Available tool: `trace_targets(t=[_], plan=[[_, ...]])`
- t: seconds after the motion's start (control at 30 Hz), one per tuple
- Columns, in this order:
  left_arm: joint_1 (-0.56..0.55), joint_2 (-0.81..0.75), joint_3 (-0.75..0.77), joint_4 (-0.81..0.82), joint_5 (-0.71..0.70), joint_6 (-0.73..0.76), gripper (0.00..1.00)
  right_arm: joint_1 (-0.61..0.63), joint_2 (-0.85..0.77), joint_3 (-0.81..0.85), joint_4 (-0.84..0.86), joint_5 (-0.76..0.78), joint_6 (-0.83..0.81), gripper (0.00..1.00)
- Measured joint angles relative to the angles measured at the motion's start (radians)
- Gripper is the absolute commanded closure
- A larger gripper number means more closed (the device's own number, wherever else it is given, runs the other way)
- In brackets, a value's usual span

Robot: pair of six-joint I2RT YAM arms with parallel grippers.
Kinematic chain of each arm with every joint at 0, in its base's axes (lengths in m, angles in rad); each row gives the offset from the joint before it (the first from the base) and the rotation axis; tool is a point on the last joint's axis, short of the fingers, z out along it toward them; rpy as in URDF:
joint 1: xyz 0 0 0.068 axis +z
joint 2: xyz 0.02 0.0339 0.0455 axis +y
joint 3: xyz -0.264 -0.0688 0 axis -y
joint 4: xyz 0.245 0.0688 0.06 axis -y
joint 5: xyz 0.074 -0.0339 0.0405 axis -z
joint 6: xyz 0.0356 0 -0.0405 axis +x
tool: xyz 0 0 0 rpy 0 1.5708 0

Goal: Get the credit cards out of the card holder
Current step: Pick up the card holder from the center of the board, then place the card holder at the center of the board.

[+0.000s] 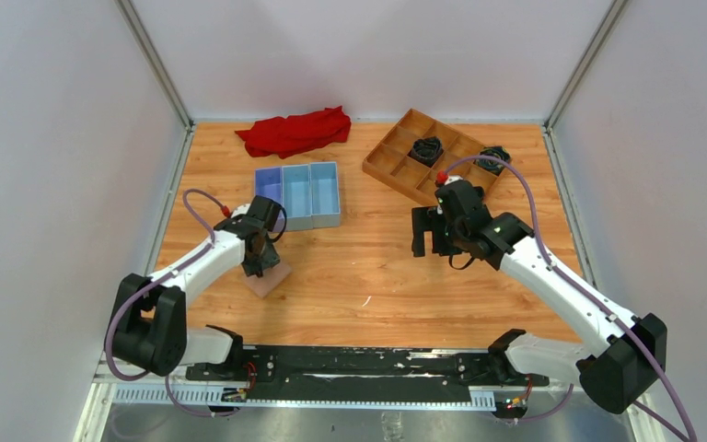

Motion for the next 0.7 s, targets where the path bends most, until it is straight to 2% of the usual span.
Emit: trace_targets(t=[0.23, 0.37, 0.53, 0.7], plan=[[0.000, -0.016, -0.013, 0.005, -0.020, -0.006, 0.89, 0.000, 0.000, -0.005, 0.002, -0.004, 0.008, 0.03], [-0.001, -0.026, -0.021, 0.013, -0.016, 0.001, 0.98, 0.000, 0.000, -0.013, 0.004, -0.008, 0.010, 0.04], [-0.002, -0.085, -0.048, 0.014, 0.054, 0.010, 1.00, 0.000, -0.001, -0.026, 0.005, -0.008, 0.012, 0.04], [-0.037, -0.224, -0.093, 0.019, 0.184, -0.076, 1.00, 0.000, -0.004, -0.045, 0.005, -0.010, 0.018, 0.04]])
